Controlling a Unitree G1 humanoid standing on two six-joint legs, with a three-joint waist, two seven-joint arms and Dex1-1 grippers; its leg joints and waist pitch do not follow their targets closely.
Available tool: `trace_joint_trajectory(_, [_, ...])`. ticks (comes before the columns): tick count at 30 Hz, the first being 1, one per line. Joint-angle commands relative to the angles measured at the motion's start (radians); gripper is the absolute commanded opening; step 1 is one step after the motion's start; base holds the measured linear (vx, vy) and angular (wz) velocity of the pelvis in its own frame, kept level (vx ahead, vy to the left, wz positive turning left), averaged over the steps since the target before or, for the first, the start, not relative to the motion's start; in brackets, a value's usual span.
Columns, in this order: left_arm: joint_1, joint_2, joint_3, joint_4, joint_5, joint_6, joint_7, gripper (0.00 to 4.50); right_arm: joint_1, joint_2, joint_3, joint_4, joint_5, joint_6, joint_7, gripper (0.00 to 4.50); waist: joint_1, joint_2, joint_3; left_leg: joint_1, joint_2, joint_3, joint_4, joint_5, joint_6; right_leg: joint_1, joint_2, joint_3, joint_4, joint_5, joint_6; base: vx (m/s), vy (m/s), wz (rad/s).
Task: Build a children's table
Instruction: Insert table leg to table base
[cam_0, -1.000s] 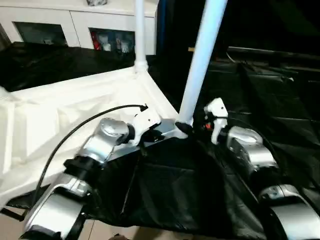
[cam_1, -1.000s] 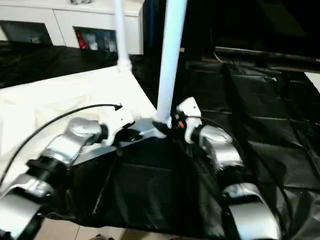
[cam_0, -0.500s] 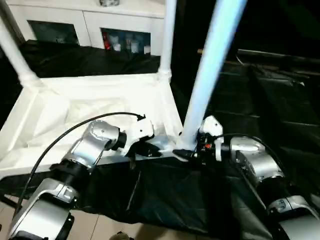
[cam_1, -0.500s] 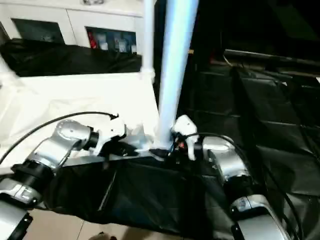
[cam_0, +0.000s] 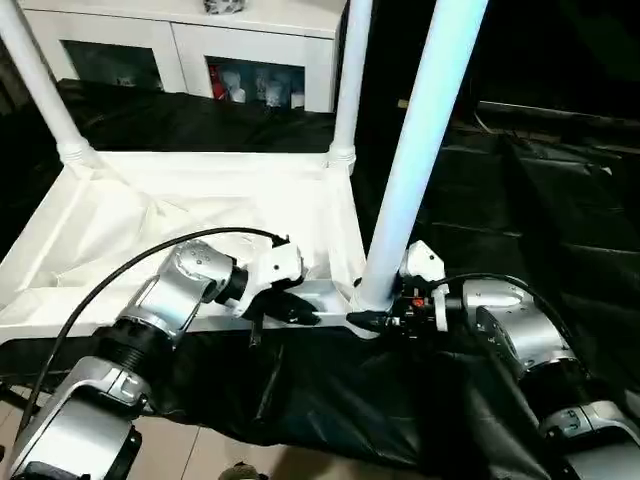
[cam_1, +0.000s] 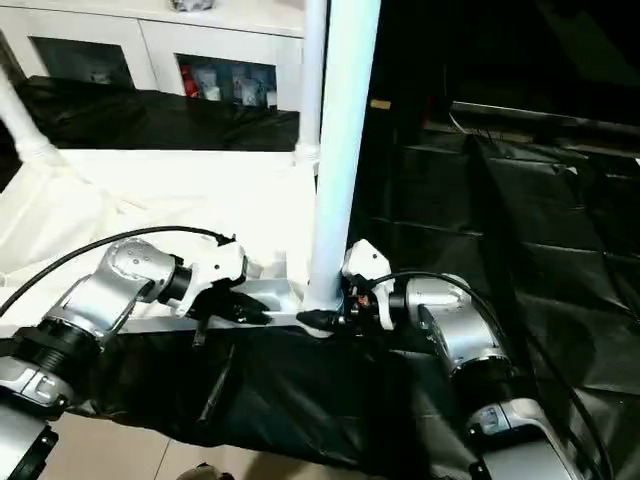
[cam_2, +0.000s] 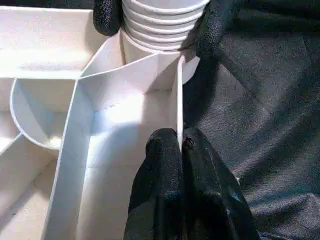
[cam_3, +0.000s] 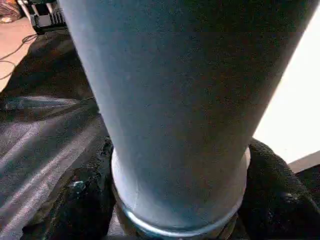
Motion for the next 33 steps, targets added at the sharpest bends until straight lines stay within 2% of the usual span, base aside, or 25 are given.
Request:
trace_joint_trajectory(1, [0.002,-0.018,-0.028,-0.024,-0.011,-0.006,-0.015,0.00,0.024,0.013,0.026,-0.006,0.016,0.037,0.024,2.81,-0.003,0.006,-0.061,0.020,0.034,-0.009,-0.072,-0.180,0.023,0.045,-0.060,0.033,-0.052,-0.087,-0.263,0.000,0.000,0.00])
trace_joint_trajectory(6, [-0.006,-0.052,-0.005,-0.007,-0.014,0.016,0.040,0.00,0.029,0.056,-0.015,0.004,0.032,0.039,-0.061,2.79,-0.004,0.005,-0.060,0.018,0.032,-0.008,-0.072,-0.182,0.016,0.045,-0.061,0.035,-0.054,-0.098,-0.257,0.000,0.000,0.00])
trace_joint_trajectory(8, [-0.017,-0.073,0.009,0.009,-0.011,0.025,0.085,0.00,0.025,0.077,-0.029,0.022,0.021,0.034,-0.124,2.78,-0.006,0.004,-0.056,0.019,0.031,-0.009,-0.074,-0.212,0.004,0.041,-0.062,0.036,-0.060,-0.161,-0.245,0.000,0.000,0.00])
trace_joint_trajectory(9, [-0.035,-0.101,0.024,0.036,-0.001,0.036,0.151,0.00,0.016,0.103,-0.048,0.053,0.006,0.031,-0.210,2.77,-0.008,0.003,-0.056,0.019,0.030,-0.009,-0.074,-0.216,-0.003,0.040,-0.064,0.038,-0.063,-0.177,-0.240,0.000,0.000,0.00])
trace_joint_trajectory(11, [-0.092,-0.200,0.058,0.129,0.036,0.066,0.370,0.00,-0.027,0.199,-0.120,0.163,-0.019,0.044,-0.514,2.77,-0.015,0.004,-0.052,0.024,0.026,-0.013,-0.078,-0.259,-0.033,0.035,-0.067,0.039,-0.074,-0.295,-0.210,0.000,0.000,0.00])
trace_joint_trajectory(13, [-0.100,-0.216,0.063,0.142,0.040,0.071,0.402,0.00,-0.034,0.216,-0.132,0.178,-0.019,0.048,-0.562,2.77,-0.021,0.000,-0.050,0.025,0.024,-0.019,-0.081,-0.281,-0.048,0.035,-0.068,0.037,-0.082,-0.382,-0.178,0.000,0.000,0.00])
trace_joint_trajectory(14, [-0.103,-0.224,0.066,0.148,0.040,0.073,0.416,0.00,-0.037,0.223,-0.138,0.183,-0.018,0.050,-0.583,2.77,-0.024,0.000,-0.051,0.020,0.025,-0.019,-0.082,-0.273,-0.036,0.037,-0.068,0.038,-0.084,-0.367,-0.167,0.000,0.000,0.00])
trace_joint_trajectory(15, [-0.112,-0.250,0.070,0.165,0.044,0.076,0.458,0.00,-0.048,0.249,-0.163,0.202,-0.010,0.046,-0.648,2.77,-0.024,0.004,-0.052,0.020,0.025,-0.019,-0.081,-0.270,-0.031,0.037,-0.067,0.038,-0.084,-0.350,-0.168,0.000,0.000,0.00])
trace_joint_trajectory(17, [-0.115,-0.293,0.063,0.182,0.053,0.073,0.506,0.00,-0.064,0.295,-0.196,0.232,0.013,0.044,-0.714,2.77,-0.028,0.004,-0.054,0.019,0.024,-0.017,-0.080,-0.256,-0.027,0.037,-0.064,0.039,-0.079,-0.293,-0.183,0.000,0.000,0.00])
trace_joint_trajectory(20, [-0.107,-0.309,0.043,0.179,0.065,0.061,0.510,0.00,-0.055,0.315,-0.176,0.230,0.000,0.035,-0.708,2.77,-0.026,0.005,-0.058,0.016,0.023,-0.015,-0.077,-0.229,-0.006,0.042,-0.062,0.037,-0.075,-0.234,-0.193,0.000,0.000,0.00])
trace_joint_trajectory(23, [-0.108,-0.313,0.043,0.192,0.077,0.045,0.510,0.00,-0.052,0.327,-0.179,0.235,-0.005,0.025,-0.713,2.76,-0.028,0.007,-0.057,0.015,0.024,-0.015,-0.078,-0.225,-0.002,0.042,-0.060,0.036,-0.072,-0.206,-0.201,0.000,0.000,0.00])
trace_joint_trajectory(25, [-0.111,-0.317,0.046,0.204,0.082,0.038,0.518,0.00,-0.056,0.335,-0.186,0.245,-0.006,0.017,-0.727,2.76,-0.029,0.007,-0.055,0.017,0.024,-0.015,-0.079,-0.238,-0.003,0.040,-0.060,0.036,-0.075,-0.219,-0.201,0.000,0.000,0.00])
trace_joint_trajectory(30, [-0.107,-0.295,0.042,0.212,0.093,-0.001,0.507,0.00,-0.060,0.331,-0.198,0.263,-0.013,-0.047,-0.726,2.76,-0.033,0.007,-0.050,0.021,0.026,-0.020,-0.086,-0.330,-0.011,0.032,-0.067,0.037,-0.091,-0.372,-0.168,0.000,0.000,0.00])
trace_joint_trajectory(33, [-0.100,-0.281,0.040,0.203,0.091,-0.016,0.493,0.00,-0.056,0.324,-0.203,0.261,-0.008,-0.073,-0.713,2.76,-0.024,0.011,-0.051,0.030,0.032,-0.018,-0.087,-0.321,-0.016,0.025,-0.066,0.041,-0.090,-0.333,-0.180,0.000,0.000,0.00])
